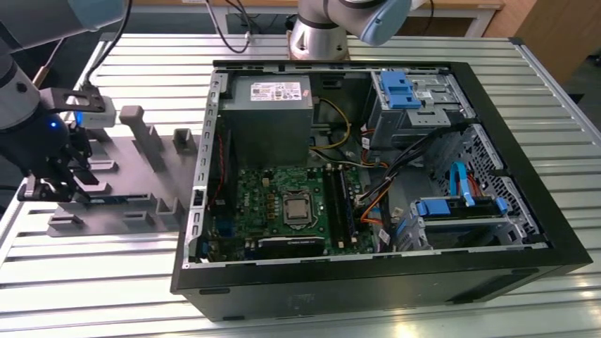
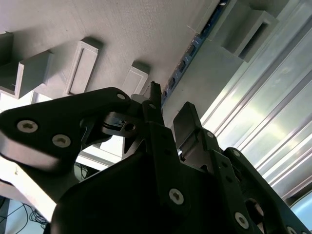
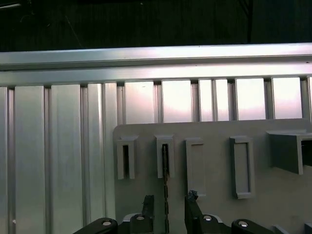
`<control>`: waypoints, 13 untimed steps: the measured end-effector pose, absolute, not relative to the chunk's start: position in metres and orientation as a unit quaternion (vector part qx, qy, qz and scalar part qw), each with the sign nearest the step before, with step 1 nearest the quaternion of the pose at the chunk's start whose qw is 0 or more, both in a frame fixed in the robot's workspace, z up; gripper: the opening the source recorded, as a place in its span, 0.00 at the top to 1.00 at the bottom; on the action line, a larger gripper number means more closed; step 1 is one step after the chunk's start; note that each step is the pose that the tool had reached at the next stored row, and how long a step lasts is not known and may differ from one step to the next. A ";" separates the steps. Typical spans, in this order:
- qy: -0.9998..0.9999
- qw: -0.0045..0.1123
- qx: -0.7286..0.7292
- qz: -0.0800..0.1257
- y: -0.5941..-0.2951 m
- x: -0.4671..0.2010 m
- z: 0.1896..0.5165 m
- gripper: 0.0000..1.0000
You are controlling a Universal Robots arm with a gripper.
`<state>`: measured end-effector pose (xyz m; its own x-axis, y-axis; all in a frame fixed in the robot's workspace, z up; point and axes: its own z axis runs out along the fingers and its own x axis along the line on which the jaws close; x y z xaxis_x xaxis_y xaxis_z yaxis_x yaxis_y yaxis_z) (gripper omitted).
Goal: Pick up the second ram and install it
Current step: 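Pick up the second ram and move it above second insertion slot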
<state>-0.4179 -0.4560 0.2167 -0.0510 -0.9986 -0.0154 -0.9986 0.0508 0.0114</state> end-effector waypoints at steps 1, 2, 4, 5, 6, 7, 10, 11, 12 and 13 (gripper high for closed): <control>0.725 0.002 -0.689 0.009 -0.456 -0.418 0.216 0.62; 0.725 0.002 -0.689 0.009 -0.456 -0.418 0.215 0.62; 0.725 0.002 -0.689 0.009 -0.456 -0.418 0.214 0.62; 0.725 0.002 -0.689 0.009 -0.456 -0.418 0.213 0.62; 0.725 0.002 -0.689 0.009 -0.456 -0.418 0.212 0.62; 0.725 0.002 -0.689 0.009 -0.456 -0.418 0.211 0.62; 0.725 0.002 -0.689 0.009 -0.456 -0.418 0.209 0.62; 0.725 0.002 -0.689 0.009 -0.456 -0.418 0.208 0.62; 0.725 0.002 -0.689 0.009 -0.456 -0.418 0.207 0.62; 0.725 0.002 -0.689 0.009 -0.456 -0.418 0.206 0.62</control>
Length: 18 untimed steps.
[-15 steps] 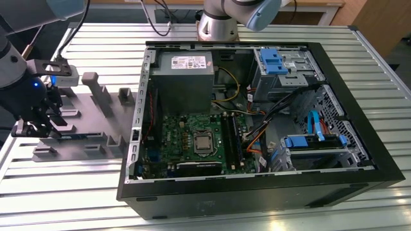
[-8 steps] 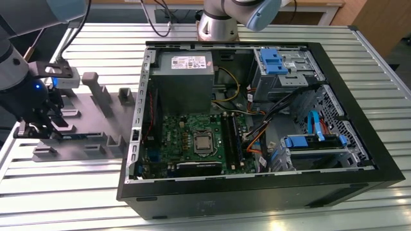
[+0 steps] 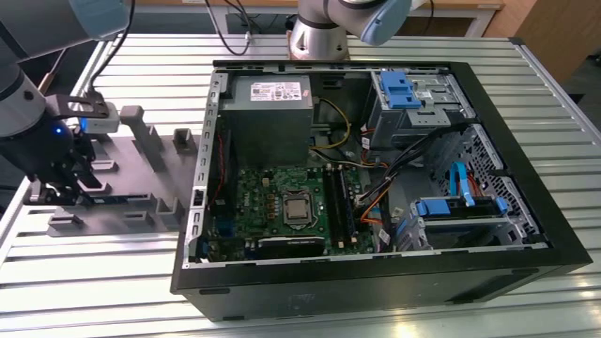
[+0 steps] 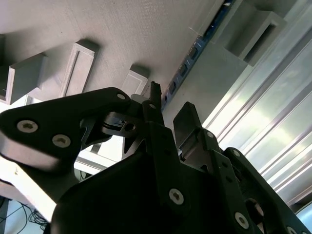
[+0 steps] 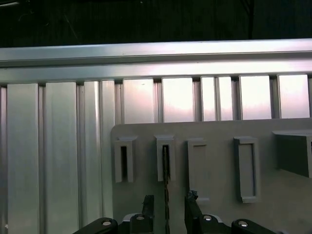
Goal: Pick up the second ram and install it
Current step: 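Pick up the second ram and move it above second insertion slot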
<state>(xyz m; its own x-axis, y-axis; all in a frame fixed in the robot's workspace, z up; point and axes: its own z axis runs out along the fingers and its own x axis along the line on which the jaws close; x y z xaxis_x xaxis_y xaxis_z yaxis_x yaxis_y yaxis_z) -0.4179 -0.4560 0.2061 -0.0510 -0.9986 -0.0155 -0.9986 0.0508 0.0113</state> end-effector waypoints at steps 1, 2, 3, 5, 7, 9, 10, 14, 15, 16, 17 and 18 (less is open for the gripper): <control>0.725 0.002 -0.689 0.009 -0.456 -0.418 0.205 0.62; 0.725 0.002 -0.689 0.009 -0.456 -0.418 0.205 0.62; 0.725 0.002 -0.689 0.009 -0.456 -0.418 0.204 0.62; 0.725 0.002 -0.689 0.009 -0.456 -0.418 0.202 0.62; 0.725 0.002 -0.689 0.009 -0.456 -0.418 0.201 0.62; 0.725 0.002 -0.689 0.009 -0.456 -0.418 0.200 0.62; 0.725 0.002 -0.689 0.009 -0.456 -0.418 0.200 0.62; 0.725 0.002 -0.689 0.009 -0.456 -0.418 0.200 0.62; 0.725 0.002 -0.689 0.009 -0.456 -0.418 0.200 0.62; 0.725 0.002 -0.689 0.009 -0.456 -0.418 0.200 0.62; 0.725 0.002 -0.689 0.009 -0.456 -0.418 0.200 0.62; 0.725 0.002 -0.689 0.009 -0.456 -0.418 0.200 0.63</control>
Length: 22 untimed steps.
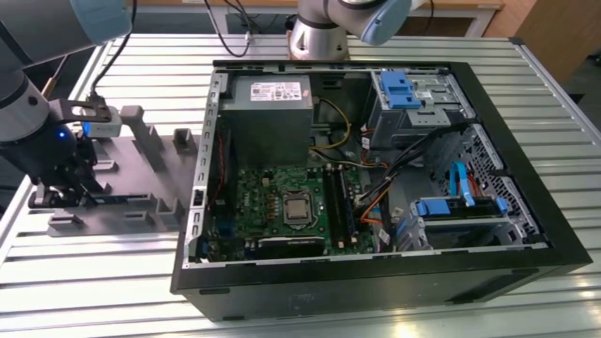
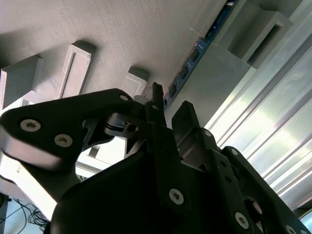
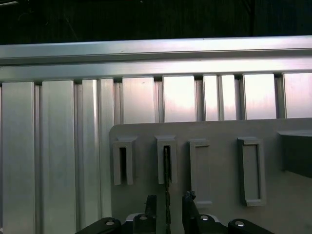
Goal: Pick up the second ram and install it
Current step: 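Pick up the second ram and move it above second insertion slot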
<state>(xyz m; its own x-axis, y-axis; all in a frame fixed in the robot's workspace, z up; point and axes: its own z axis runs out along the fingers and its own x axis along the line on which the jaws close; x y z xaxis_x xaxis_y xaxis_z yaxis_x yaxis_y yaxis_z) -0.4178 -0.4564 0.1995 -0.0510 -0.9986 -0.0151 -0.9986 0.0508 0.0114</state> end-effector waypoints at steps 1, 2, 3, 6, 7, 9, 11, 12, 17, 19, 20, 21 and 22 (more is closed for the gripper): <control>0.725 0.002 -0.689 0.009 -0.456 -0.418 0.200 0.63; 0.725 0.002 -0.689 0.009 -0.456 -0.418 0.200 0.70; 0.725 0.002 -0.689 0.009 -0.456 -0.418 0.199 0.70; 0.725 0.002 -0.689 0.009 -0.456 -0.418 0.198 0.70; 0.725 0.002 -0.689 0.009 -0.456 -0.418 0.198 0.70; 0.725 0.002 -0.689 0.009 -0.456 -0.417 0.197 0.70; 0.725 0.001 -0.689 0.009 -0.456 -0.416 0.196 0.70; 0.725 0.002 -0.689 0.009 -0.456 -0.416 0.195 0.70; 0.725 0.002 -0.689 0.009 -0.456 -0.415 0.192 0.70; 0.725 0.001 -0.689 0.009 -0.456 -0.415 0.192 0.70; 0.725 0.002 -0.689 0.009 -0.456 -0.415 0.191 0.70; 0.725 0.002 -0.689 0.009 -0.456 -0.415 0.191 0.70; 0.725 0.001 -0.689 0.009 -0.456 -0.415 0.191 0.70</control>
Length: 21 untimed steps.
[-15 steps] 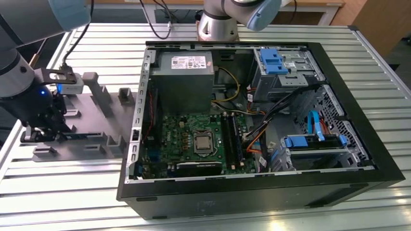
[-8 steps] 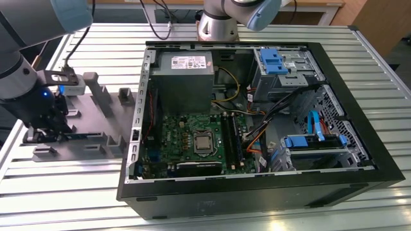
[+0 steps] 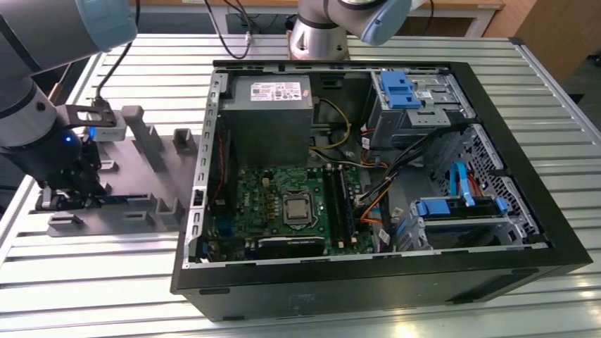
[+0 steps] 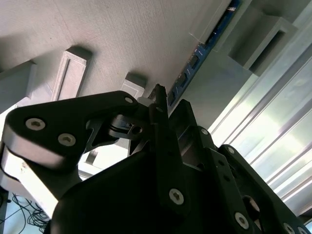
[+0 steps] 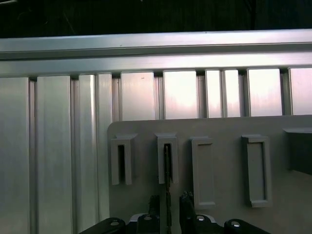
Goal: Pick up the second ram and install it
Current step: 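Pick up the second ram and move it above second insertion slot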
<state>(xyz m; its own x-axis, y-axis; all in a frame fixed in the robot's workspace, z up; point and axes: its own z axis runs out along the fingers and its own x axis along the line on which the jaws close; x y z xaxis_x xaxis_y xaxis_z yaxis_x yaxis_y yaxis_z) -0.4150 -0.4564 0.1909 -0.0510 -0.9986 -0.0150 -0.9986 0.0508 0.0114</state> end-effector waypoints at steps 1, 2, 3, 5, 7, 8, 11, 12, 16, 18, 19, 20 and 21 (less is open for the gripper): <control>0.725 0.001 -0.689 0.009 -0.456 -0.415 0.191 0.70; 0.725 0.002 -0.689 0.009 -0.456 -0.415 0.191 0.70; 0.725 0.002 -0.689 0.009 -0.456 -0.415 0.191 0.70; 0.725 0.002 -0.689 0.009 -0.456 -0.415 0.190 0.70; 0.725 0.002 -0.689 0.009 -0.456 -0.415 0.190 0.70; 0.725 0.002 -0.689 0.009 -0.456 -0.415 0.189 0.70; 0.725 0.002 -0.689 0.009 -0.456 -0.413 0.189 0.70; 0.725 0.002 -0.689 0.009 -0.456 -0.413 0.189 0.70; 0.725 0.002 -0.689 0.009 -0.456 -0.411 0.188 0.70; 0.725 0.001 -0.689 0.009 -0.456 -0.411 0.188 0.70; 0.725 0.001 -0.689 0.009 -0.456 -0.411 0.188 0.70; 0.725 0.001 -0.689 0.009 -0.456 -0.411 0.188 0.71; 0.725 0.001 -0.689 0.009 -0.456 -0.411 0.188 0.71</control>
<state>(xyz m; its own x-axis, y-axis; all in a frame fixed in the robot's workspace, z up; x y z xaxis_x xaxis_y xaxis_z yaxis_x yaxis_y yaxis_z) -0.4107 -0.4564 0.1878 -0.0510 -0.9986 -0.0149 -0.9986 0.0509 0.0114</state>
